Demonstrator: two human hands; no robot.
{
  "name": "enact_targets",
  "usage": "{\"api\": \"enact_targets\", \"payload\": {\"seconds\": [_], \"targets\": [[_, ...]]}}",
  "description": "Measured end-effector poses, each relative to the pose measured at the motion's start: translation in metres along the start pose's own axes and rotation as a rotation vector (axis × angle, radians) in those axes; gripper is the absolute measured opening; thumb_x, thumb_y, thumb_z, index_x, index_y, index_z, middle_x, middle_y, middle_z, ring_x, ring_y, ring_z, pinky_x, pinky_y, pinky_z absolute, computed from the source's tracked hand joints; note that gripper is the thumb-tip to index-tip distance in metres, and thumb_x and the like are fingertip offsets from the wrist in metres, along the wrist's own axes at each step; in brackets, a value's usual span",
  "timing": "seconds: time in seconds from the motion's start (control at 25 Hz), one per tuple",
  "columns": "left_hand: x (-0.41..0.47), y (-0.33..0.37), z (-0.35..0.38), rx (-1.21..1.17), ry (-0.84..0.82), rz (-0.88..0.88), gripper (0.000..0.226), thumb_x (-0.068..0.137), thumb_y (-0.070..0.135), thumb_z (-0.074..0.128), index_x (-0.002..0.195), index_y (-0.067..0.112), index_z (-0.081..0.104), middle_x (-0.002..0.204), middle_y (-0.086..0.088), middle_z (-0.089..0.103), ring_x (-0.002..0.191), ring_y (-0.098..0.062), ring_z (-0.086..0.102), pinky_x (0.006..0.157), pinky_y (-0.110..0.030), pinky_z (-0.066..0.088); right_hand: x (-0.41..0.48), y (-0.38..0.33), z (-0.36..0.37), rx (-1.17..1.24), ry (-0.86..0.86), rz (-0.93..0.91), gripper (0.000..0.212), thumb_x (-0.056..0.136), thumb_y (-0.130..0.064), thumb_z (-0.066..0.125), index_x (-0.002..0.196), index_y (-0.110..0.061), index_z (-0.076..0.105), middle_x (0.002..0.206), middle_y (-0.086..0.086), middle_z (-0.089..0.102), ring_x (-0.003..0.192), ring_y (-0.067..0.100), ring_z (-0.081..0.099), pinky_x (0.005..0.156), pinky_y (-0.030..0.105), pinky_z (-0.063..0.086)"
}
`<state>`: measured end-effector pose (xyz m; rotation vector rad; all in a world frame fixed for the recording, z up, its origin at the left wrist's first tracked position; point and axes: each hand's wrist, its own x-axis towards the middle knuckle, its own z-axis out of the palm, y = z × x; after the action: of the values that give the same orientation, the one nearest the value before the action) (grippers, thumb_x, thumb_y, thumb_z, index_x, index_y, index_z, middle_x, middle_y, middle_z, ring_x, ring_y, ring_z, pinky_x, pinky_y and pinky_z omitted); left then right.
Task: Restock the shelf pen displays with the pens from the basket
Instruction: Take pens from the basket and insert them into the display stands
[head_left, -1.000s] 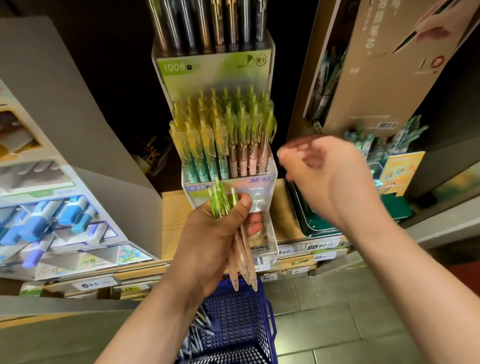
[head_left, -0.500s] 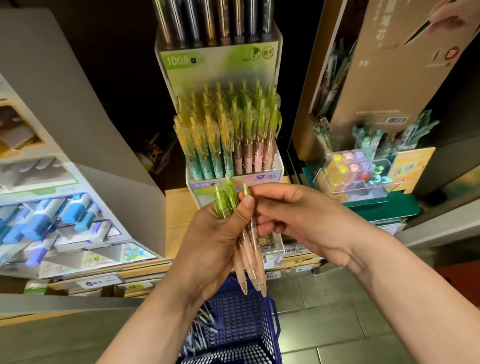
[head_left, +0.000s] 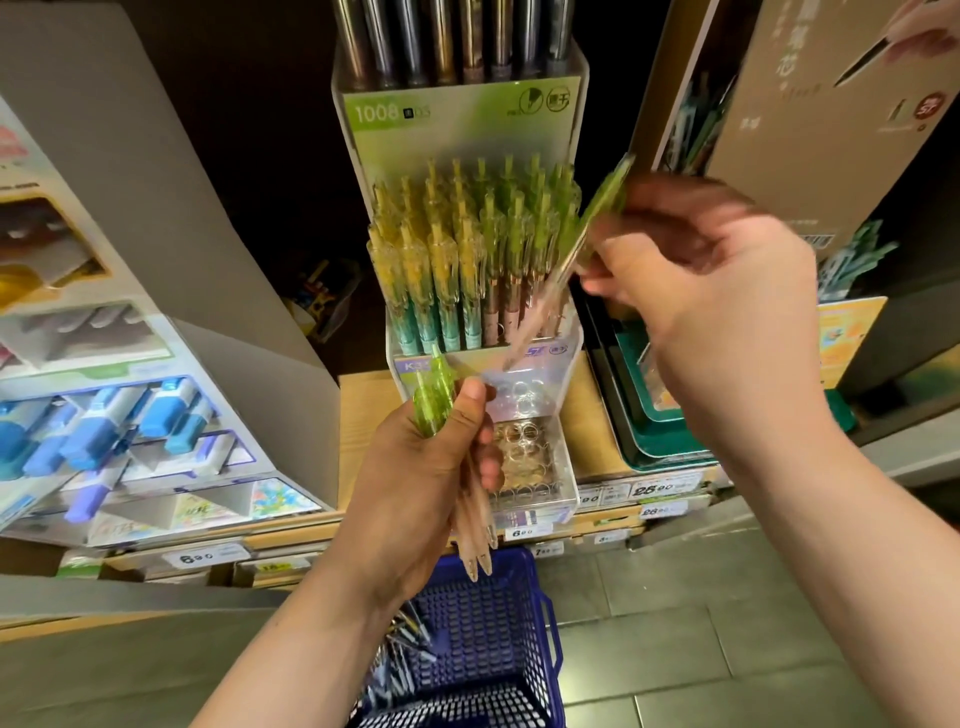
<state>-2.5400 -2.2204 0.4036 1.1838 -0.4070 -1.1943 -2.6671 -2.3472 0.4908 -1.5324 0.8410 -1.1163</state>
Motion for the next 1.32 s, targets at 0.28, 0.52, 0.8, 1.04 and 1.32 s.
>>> {"api": "enact_targets", "payload": {"seconds": [0.28,0.52,0.8,1.04,1.32], "targets": [[-0.001,-0.005,-0.004,-0.008,-0.006,-0.026,0.030,0.104,0.029,0.054,0.113,0.006,0.070,0.076,-0.004,0.054,0.061,-0.015,0.052,0.058,-0.030,0.047,0.012,-0.004,0.015,-0.274,0.015,-0.179,0.021,0.089,-0.017,0.074,0.107,-0.027,0.073,0.088,-0.016,0.075,0.083,0.001,0.072,0.084,0.028,0.059],[-0.004,-0.006,-0.010,-0.003,-0.021,-0.032,0.028,0.098,0.013,0.050,0.113,0.010,0.073,0.076,-0.003,0.057,0.065,-0.016,0.055,0.062,-0.032,0.049,0.013,0.000,0.020,-0.320,0.020,-0.213,0.023,0.088,-0.021,0.072,0.108,-0.033,0.073,0.089,-0.016,0.076,0.084,0.003,0.072,0.083,0.033,0.060],[-0.008,-0.005,-0.017,0.089,-0.072,-0.054,0.022,0.105,0.011,0.050,0.119,0.007,0.066,0.079,-0.006,0.067,0.076,-0.020,0.063,0.069,-0.031,0.053,0.008,0.007,0.020,-0.432,-0.003,-0.169,0.021,0.087,-0.026,0.075,0.108,-0.030,0.076,0.081,-0.024,0.072,0.076,-0.009,0.068,0.082,0.017,0.056],[-0.010,-0.002,-0.018,0.114,-0.101,-0.001,0.021,0.093,0.024,0.061,0.103,0.023,0.080,0.103,-0.010,0.078,0.094,-0.021,0.073,0.080,-0.028,0.059,0.004,0.016,0.028,-0.563,-0.064,-0.109,0.019,0.088,-0.038,0.075,0.102,-0.027,0.079,0.079,-0.016,0.074,0.076,0.000,0.069,0.079,0.017,0.056],[-0.010,0.005,-0.012,0.096,-0.110,0.103,0.025,0.096,0.022,0.061,0.116,0.010,0.071,0.112,-0.015,0.076,0.092,-0.019,0.073,0.079,-0.027,0.058,-0.002,0.024,0.025,-0.645,-0.107,-0.105,0.012,0.089,-0.033,0.076,0.095,-0.023,0.079,0.076,-0.016,0.070,0.074,-0.002,0.067,0.074,0.005,0.049]]}}
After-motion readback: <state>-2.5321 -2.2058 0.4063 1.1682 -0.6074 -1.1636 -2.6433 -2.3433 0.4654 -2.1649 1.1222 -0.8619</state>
